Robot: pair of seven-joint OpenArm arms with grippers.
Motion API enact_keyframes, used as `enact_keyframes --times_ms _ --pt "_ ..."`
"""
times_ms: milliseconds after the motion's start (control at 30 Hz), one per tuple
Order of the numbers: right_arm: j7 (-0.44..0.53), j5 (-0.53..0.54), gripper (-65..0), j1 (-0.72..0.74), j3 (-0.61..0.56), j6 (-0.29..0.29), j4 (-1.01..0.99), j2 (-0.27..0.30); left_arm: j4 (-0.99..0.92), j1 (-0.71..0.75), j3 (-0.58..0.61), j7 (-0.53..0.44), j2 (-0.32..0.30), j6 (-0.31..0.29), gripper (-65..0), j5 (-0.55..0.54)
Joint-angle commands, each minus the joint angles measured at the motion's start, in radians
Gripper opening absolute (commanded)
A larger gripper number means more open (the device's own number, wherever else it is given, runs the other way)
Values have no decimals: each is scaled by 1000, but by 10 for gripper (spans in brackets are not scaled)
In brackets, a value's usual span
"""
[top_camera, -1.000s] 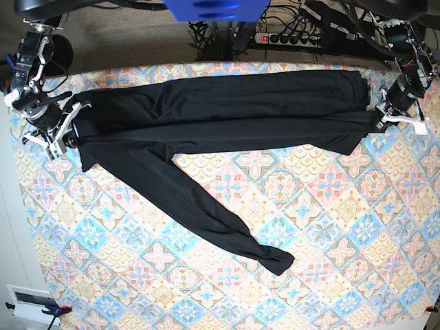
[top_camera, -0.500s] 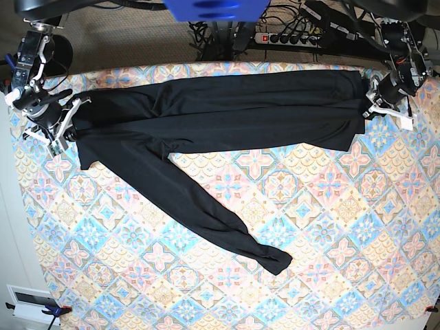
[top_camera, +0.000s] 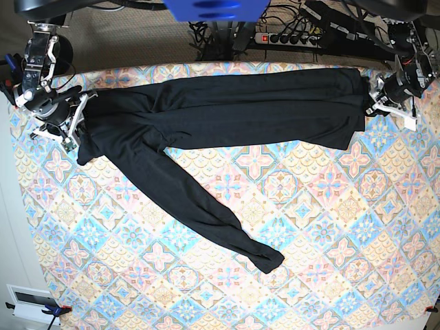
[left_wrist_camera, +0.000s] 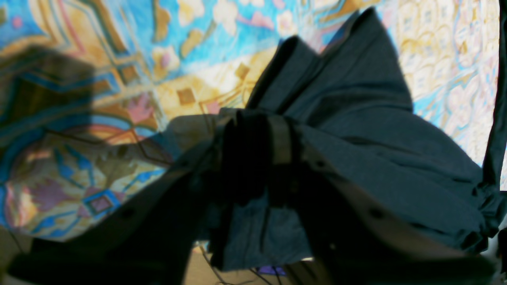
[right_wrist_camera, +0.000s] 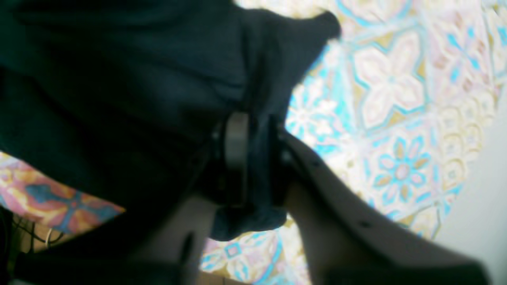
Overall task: Layout the t-shirt on the table in an organized manner, then fold the t-shirt properly
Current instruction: 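Fold the shirt lengthwise, lifting one side over toward the other, then grasp the loose black sleeve near its base with the right gripper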
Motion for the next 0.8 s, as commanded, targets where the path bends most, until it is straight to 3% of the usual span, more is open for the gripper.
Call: enact_keyframes --times_ms 0,200,267,467,633,767 --pt "13 1 -492 7 12 -4 20 21 34 -6 -33 -12 -17 -5 -463 -22" --pt "25 1 -442 16 8 -4 92 21 54 -40 -216 -7 61 -5 -442 -106" --pt "22 1 -443 80 -11 -4 123 16 54 -73 -253 -6 78 -2 -443 -109" --pt "14 1 -441 303 -193 -4 97 13 51 -139 -261 -6 85 0 -441 -106" --pt "14 1 -439 481 -296 -4 -91 -73 53 -172 -261 -4 85 0 -441 -104" --pt "27 -1 -433 536 -373 -4 -268 -112 53 -176 -259 -4 85 0 -439 -104"
